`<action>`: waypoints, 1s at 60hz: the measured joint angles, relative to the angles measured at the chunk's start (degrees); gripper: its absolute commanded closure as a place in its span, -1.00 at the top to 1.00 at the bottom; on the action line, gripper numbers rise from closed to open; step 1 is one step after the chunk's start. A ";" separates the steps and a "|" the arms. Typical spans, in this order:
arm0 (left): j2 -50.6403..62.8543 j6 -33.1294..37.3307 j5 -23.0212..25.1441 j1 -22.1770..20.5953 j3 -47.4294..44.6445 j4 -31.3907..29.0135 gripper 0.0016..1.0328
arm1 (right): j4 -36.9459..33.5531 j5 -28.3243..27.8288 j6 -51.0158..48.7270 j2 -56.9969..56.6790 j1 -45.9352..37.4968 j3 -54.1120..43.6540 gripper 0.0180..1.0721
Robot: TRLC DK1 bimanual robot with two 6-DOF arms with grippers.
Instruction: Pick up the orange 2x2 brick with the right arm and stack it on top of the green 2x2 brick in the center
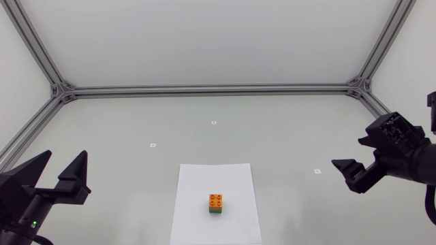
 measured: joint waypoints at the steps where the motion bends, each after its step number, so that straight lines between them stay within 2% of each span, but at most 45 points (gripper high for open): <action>1: 0.00 0.00 0.00 0.00 0.00 0.02 0.92 | 0.44 0.24 0.02 -0.70 0.02 -0.59 0.93; 15: 0.00 0.00 0.00 -0.02 0.00 0.00 0.92 | 4.87 5.01 2.93 -10.27 0.00 -8.87 0.93; 28: 0.00 0.00 0.00 -0.02 0.00 0.00 0.92 | 9.94 4.09 5.51 -18.91 0.02 -14.86 0.93; 60: 0.00 0.00 0.02 0.00 0.00 0.00 0.92 | 21.55 5.05 20.44 -32.41 0.98 -24.68 0.93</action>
